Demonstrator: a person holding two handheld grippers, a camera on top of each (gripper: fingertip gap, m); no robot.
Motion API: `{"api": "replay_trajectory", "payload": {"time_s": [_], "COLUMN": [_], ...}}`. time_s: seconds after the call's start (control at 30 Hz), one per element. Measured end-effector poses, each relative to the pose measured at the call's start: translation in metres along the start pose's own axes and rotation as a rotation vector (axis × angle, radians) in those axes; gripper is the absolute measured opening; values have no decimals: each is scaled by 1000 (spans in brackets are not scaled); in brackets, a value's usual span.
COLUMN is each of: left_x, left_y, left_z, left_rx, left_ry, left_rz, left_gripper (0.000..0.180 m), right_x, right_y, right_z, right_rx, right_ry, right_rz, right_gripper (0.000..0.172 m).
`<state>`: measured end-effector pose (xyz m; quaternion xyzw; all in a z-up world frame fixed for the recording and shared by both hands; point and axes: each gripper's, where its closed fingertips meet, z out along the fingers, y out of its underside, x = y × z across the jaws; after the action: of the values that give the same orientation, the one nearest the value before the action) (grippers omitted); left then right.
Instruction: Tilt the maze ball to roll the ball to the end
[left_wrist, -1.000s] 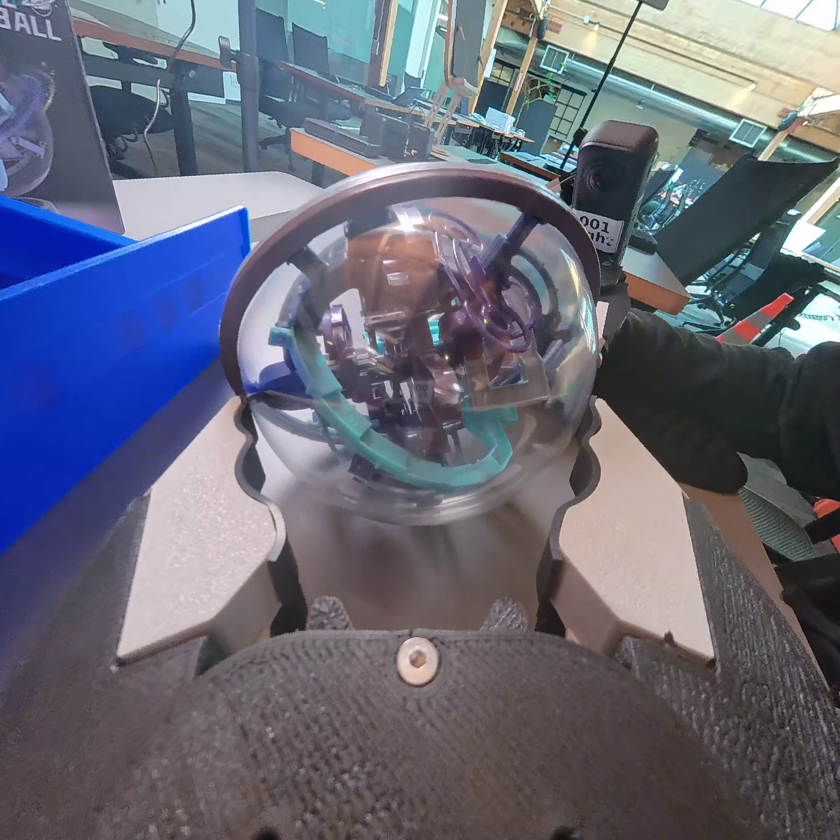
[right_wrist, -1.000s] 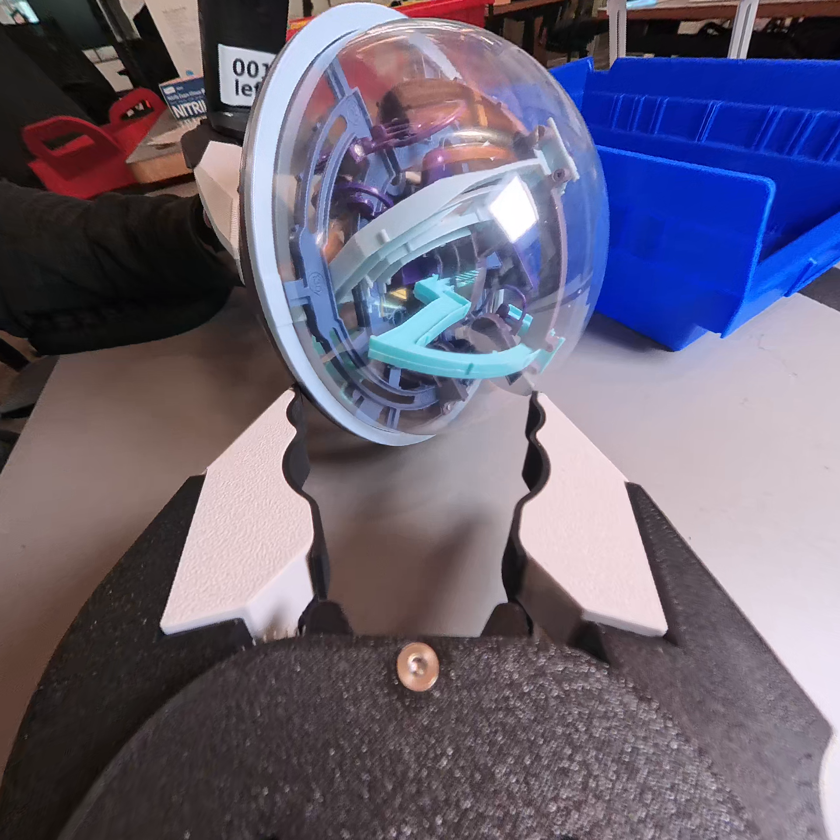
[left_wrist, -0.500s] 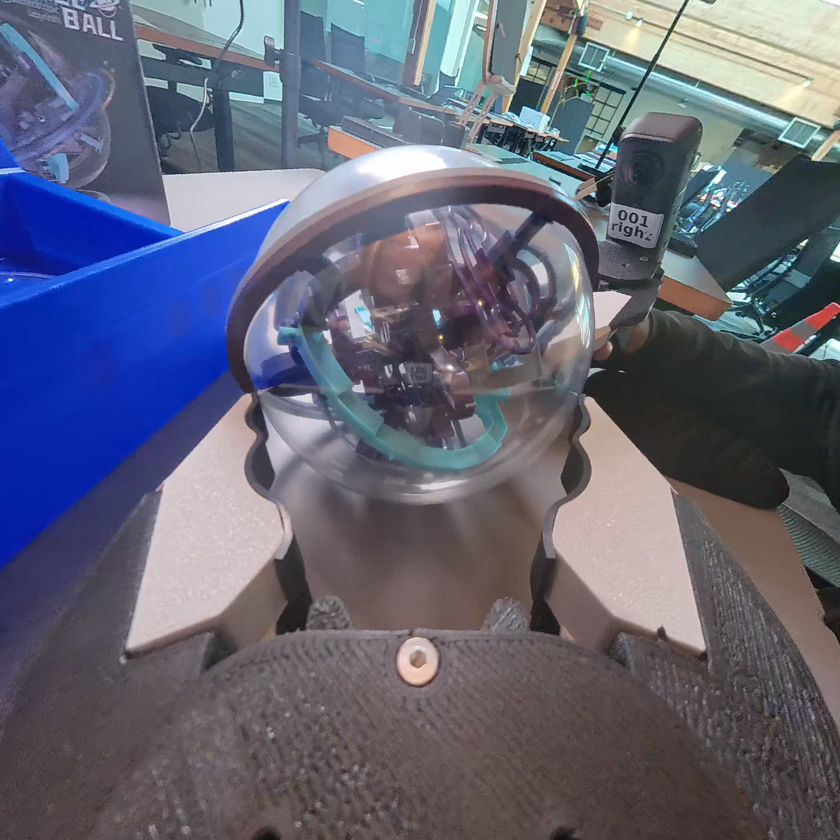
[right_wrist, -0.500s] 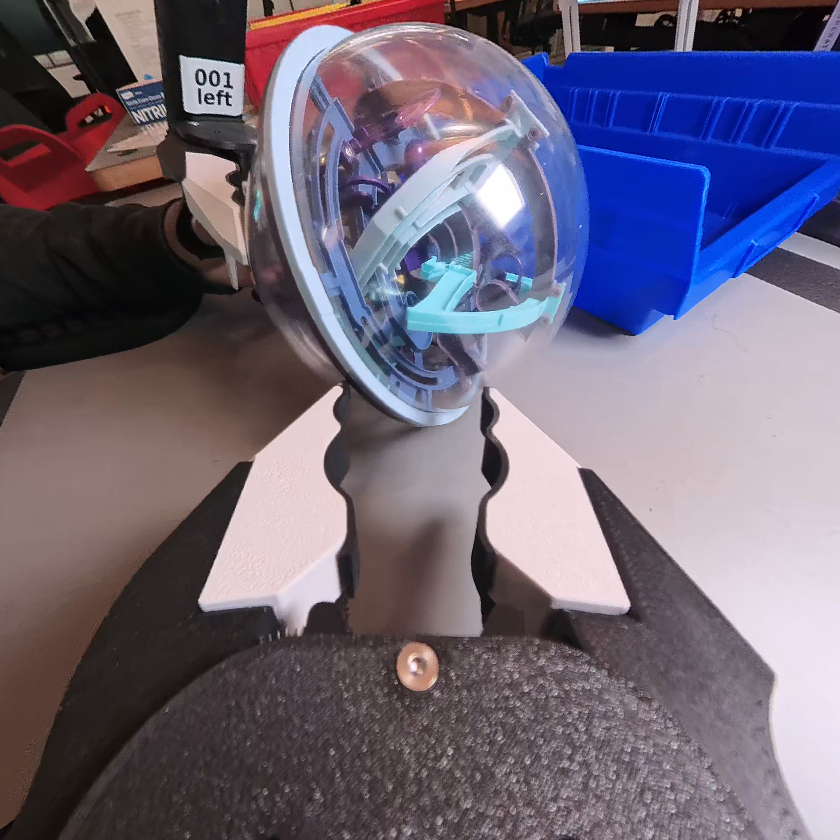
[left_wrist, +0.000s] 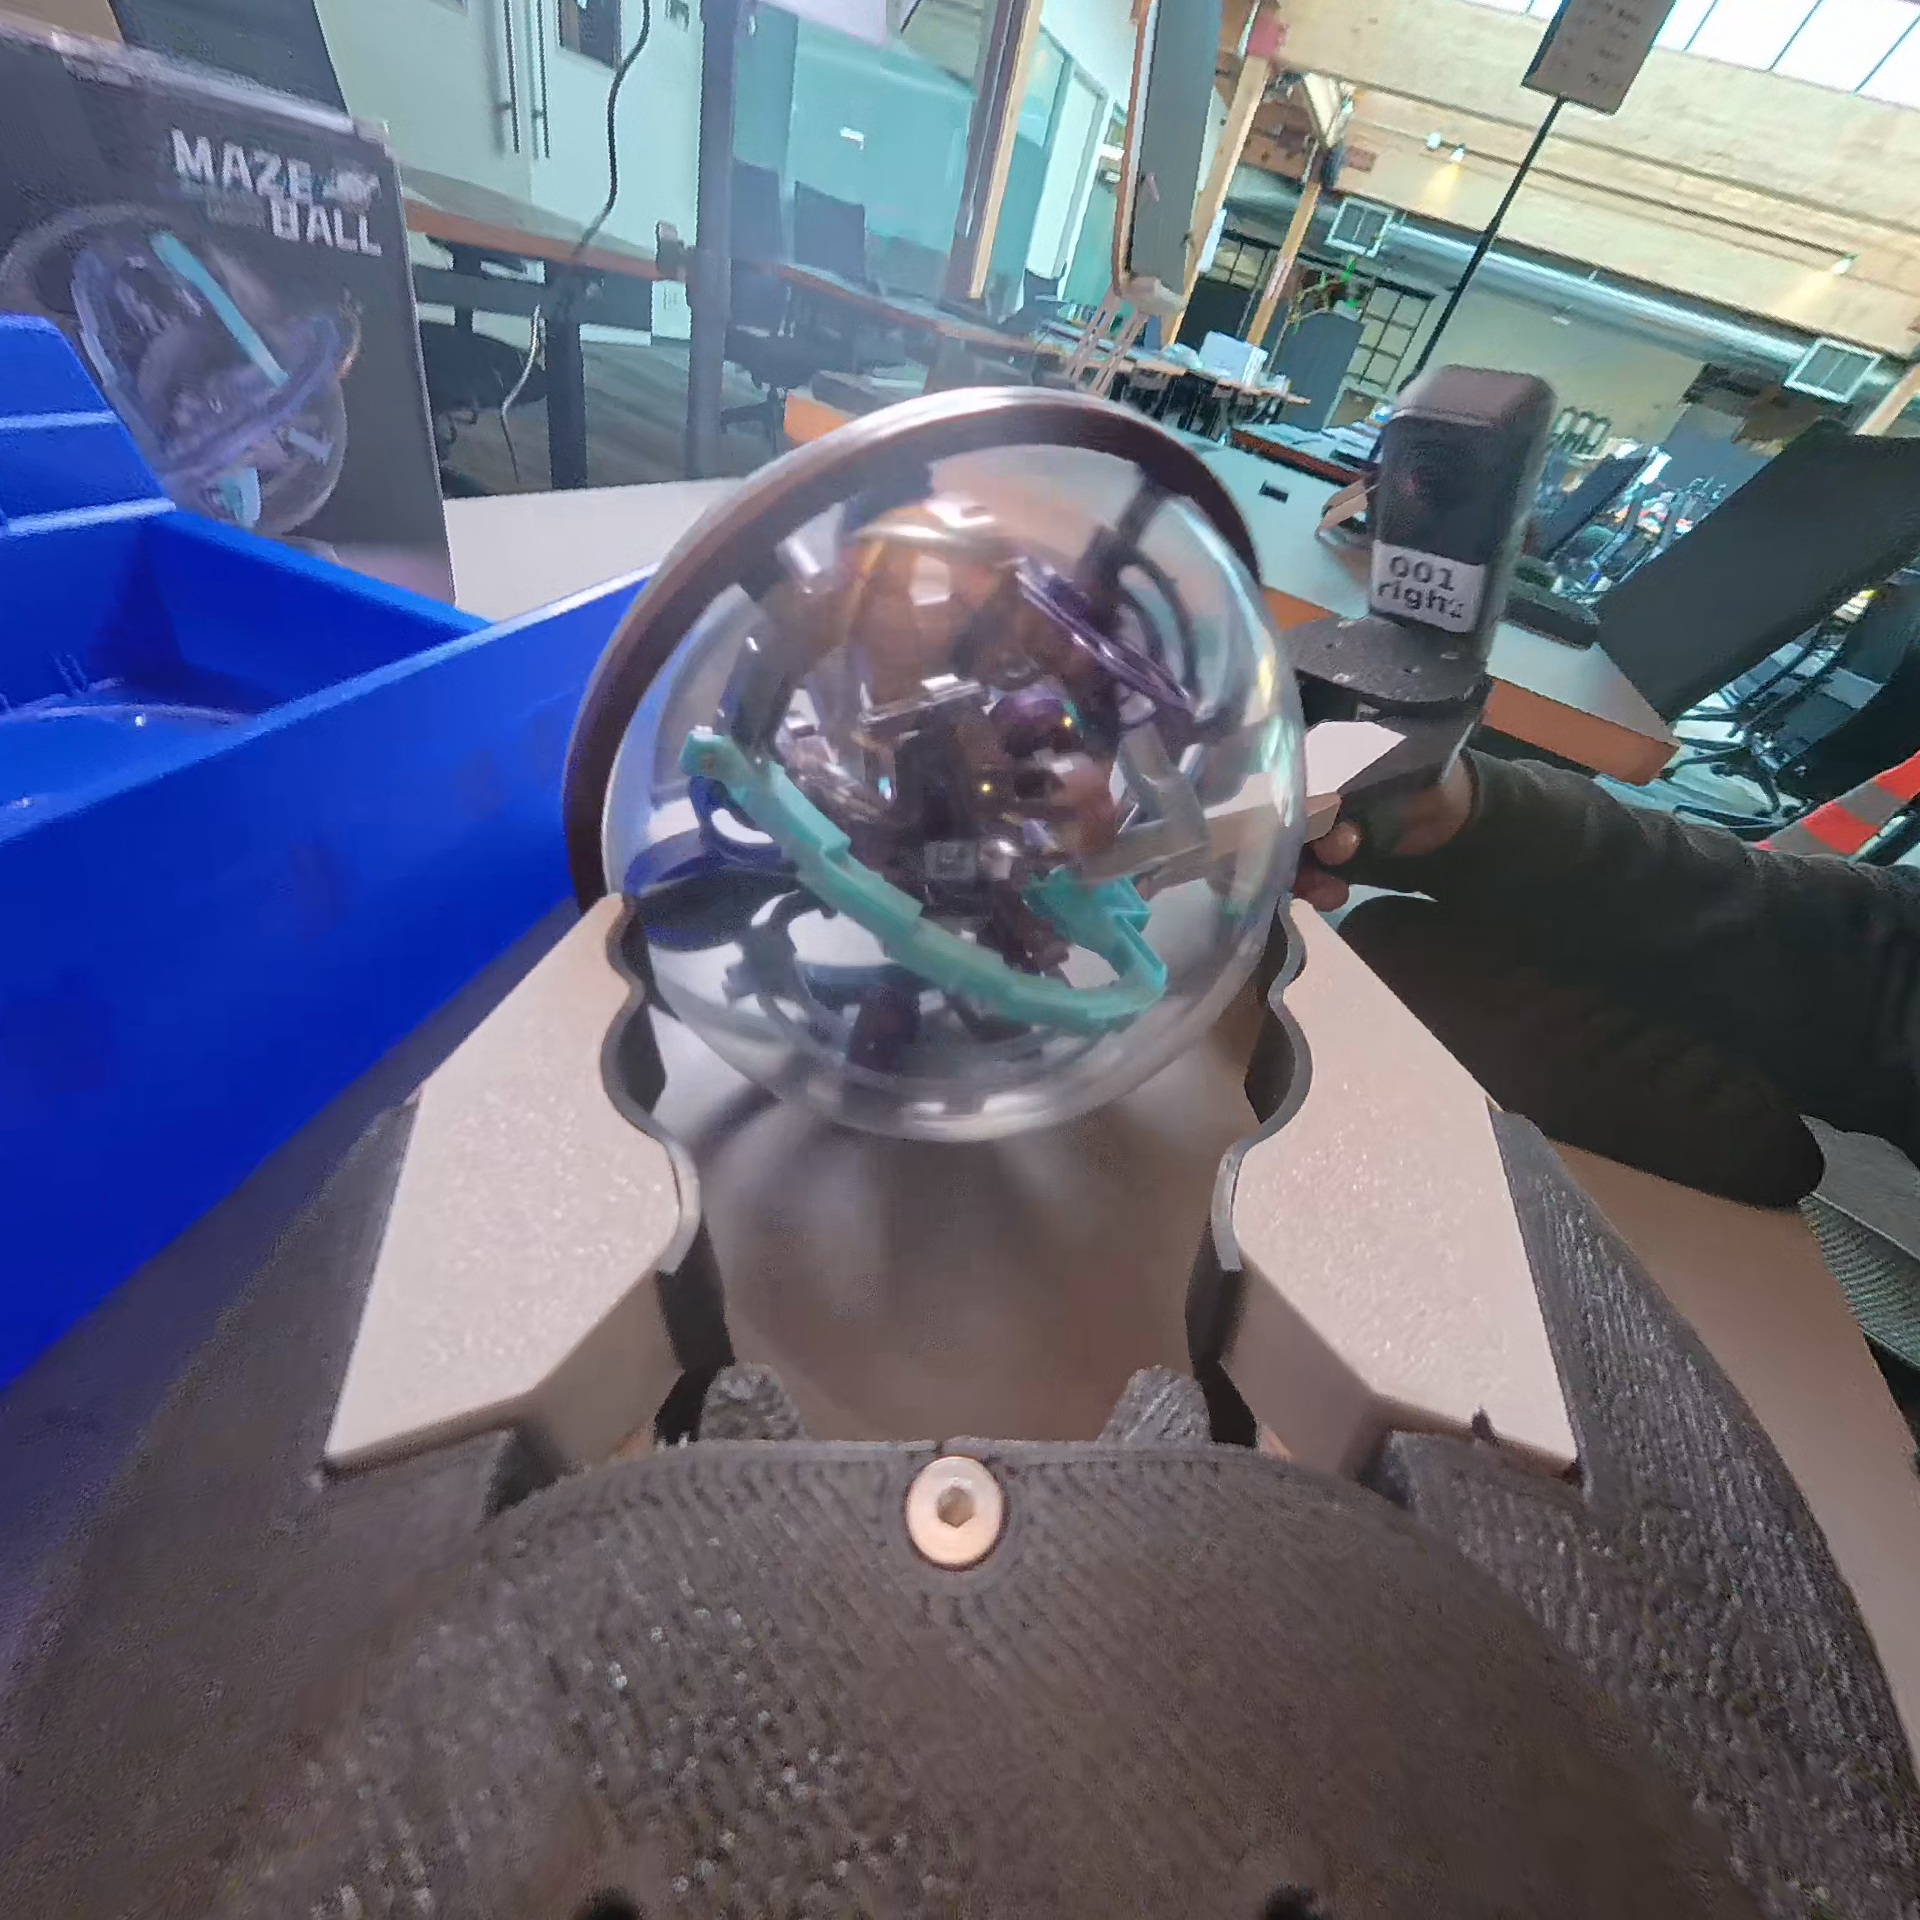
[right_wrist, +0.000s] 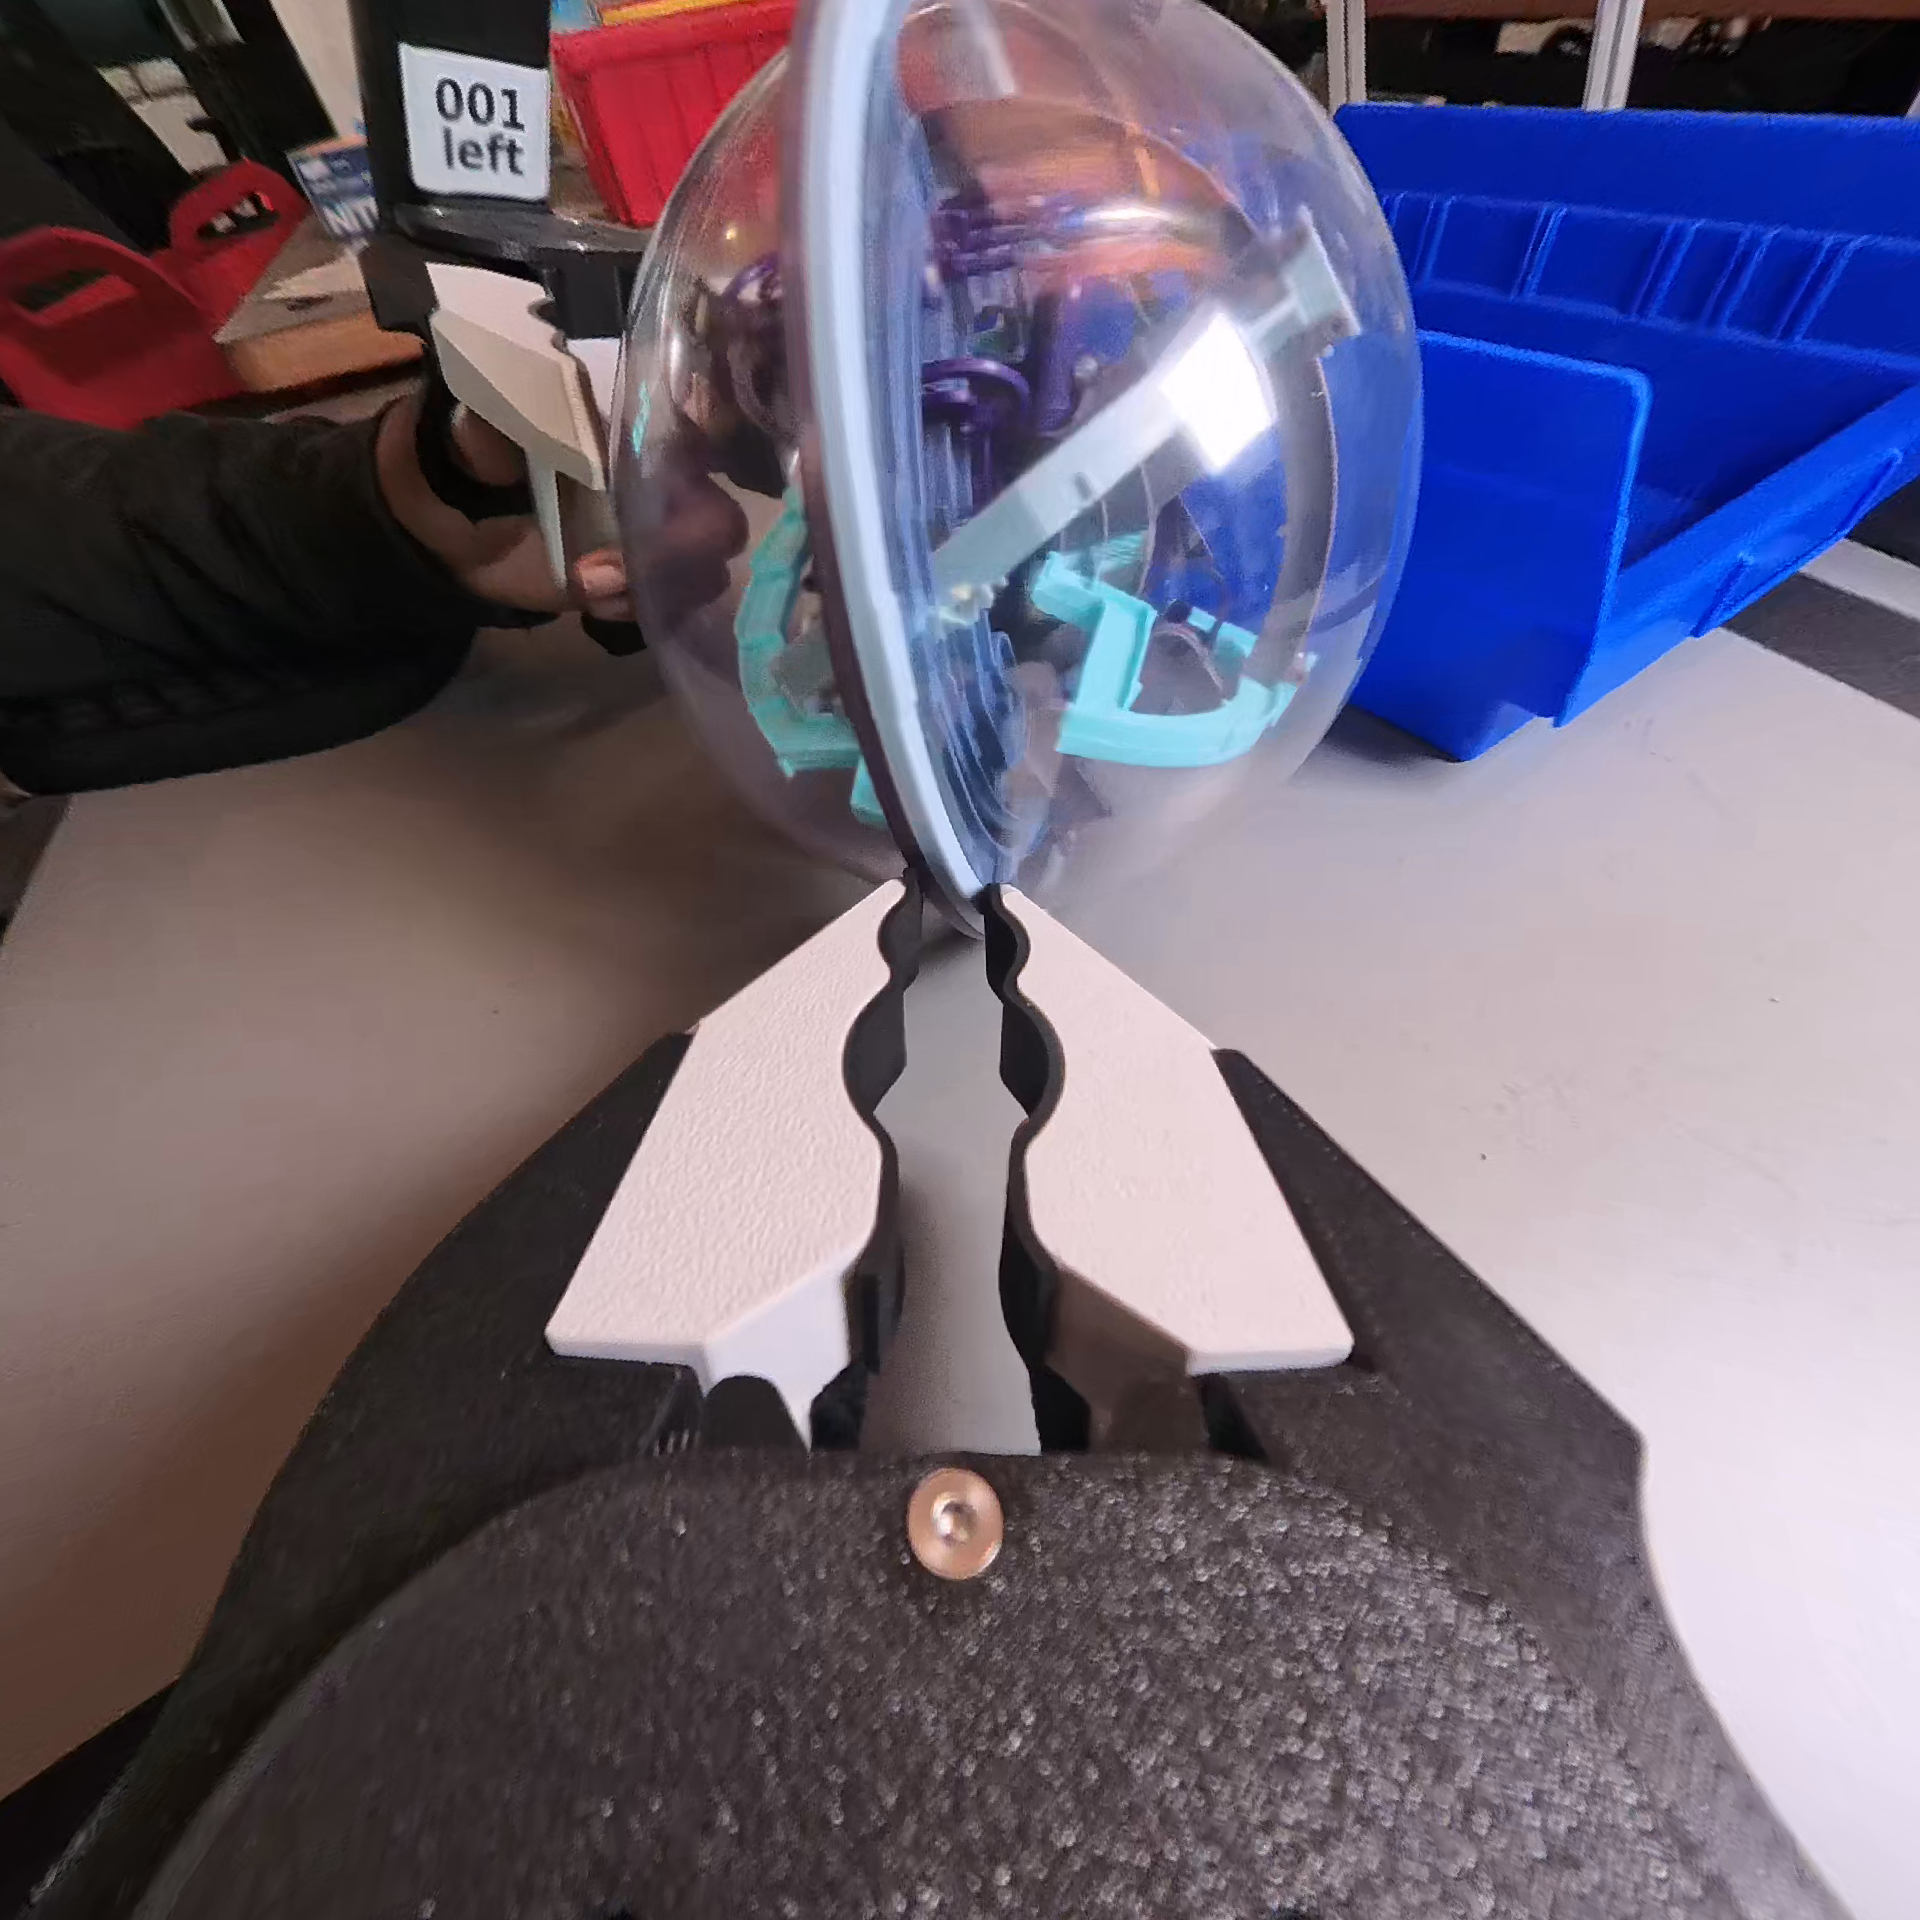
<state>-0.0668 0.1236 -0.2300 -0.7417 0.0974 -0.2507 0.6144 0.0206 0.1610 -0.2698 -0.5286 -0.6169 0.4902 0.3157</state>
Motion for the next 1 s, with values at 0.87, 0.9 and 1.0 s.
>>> {"api": "replay_trajectory", "payload": {"time_s": [0.87,0.9,1.0], "left_x": [12,11,10], "left_y": [1,0,-3], "left_z": [20,20,21], "left_rx": [-6,-5,-7], "left_ry": [31,32,36], "left_rz": [100,90,74], "left_gripper": [154,154,152], "right_x": [-28,-18,-9], "right_y": [35,29,-13], "right_z": [-2,-3,-6], "right_rx": [-280,-251,-49], "right_ry": [-140,-67,57], "right_rz": [-22,-106,-264], "right_gripper": [76,98,113]}}
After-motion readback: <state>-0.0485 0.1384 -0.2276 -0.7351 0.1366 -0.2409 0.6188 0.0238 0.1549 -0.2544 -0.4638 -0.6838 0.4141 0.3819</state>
